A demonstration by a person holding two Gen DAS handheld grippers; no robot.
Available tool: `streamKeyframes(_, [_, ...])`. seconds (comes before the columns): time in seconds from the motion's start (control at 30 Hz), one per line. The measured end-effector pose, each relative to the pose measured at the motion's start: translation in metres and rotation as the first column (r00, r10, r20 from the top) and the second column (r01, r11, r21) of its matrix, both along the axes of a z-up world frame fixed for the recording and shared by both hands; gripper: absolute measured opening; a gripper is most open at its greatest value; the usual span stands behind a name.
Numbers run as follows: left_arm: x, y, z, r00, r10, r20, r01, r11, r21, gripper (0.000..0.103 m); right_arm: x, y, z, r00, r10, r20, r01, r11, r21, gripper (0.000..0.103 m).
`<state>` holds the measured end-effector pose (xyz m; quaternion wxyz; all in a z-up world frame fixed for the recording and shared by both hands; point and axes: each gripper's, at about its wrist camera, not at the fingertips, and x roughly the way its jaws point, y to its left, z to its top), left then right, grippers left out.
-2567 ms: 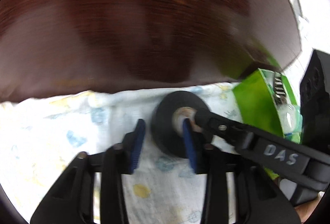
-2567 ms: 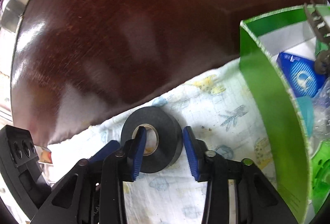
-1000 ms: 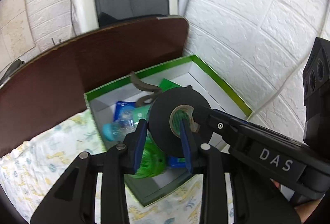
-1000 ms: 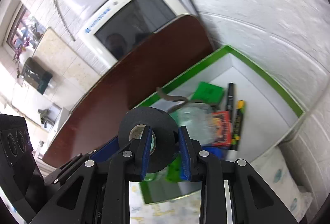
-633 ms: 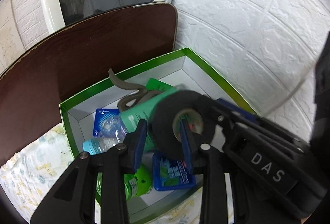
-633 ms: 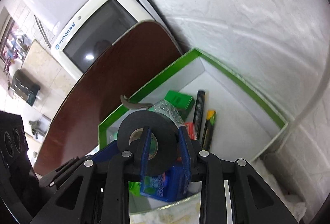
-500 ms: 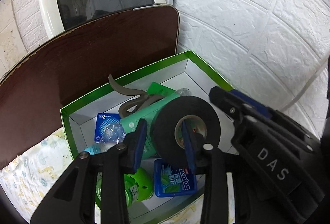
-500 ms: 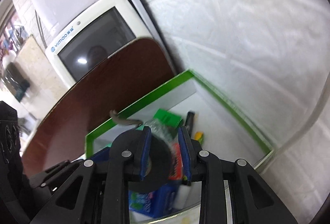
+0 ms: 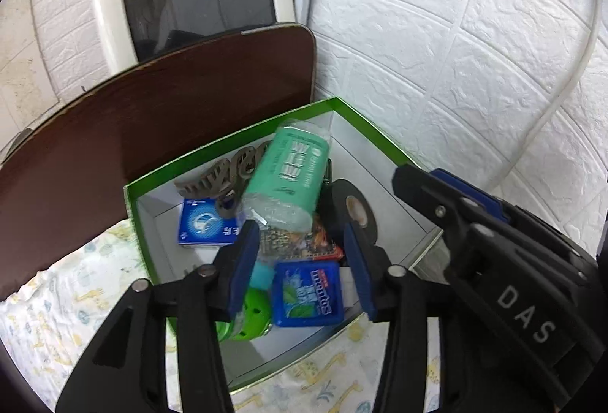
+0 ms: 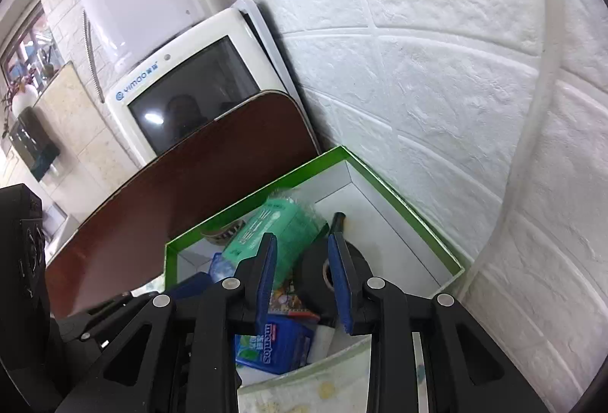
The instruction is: Organize rigid objects
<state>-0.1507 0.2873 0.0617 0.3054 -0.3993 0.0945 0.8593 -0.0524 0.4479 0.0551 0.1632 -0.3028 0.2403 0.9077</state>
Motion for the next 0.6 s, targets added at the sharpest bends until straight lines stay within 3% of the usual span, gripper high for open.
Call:
streamKeyframes(0.2, [0.024,-0.023,0.007,0.996,0.040,-0.085,-0.043,0.999,-0.030,0.064,0.017,-0.023,0.006,0.999,0.038,0.013,-0.038,0.999,0.038,0.031])
streamKeyframes(0.3, [0.043,-0.036,0.009,0.990,0.047,-0.136,-0.053,0.998,-0.042,0.071,0.029,-0.038,0.008,0.998,0.063,0.023,-0.064,0.996,0.065,0.043])
streamKeyframes(0.43, [0.070,-0.051,0.005,0.980,0.051,-0.193,-0.063,0.997,-0.053,0.074,0.051,-0.059,0.008,0.997,0.071,0.026,-0.073,0.991,0.113,0.048])
streamKeyframes(0.6, [0.096,-0.067,-0.006,0.983,0.045,-0.178,-0.052,0.998,-0.034,0.075,0.080,-0.082,0.004,0.996,0.081,0.035,-0.085,0.986,0.145,0.060])
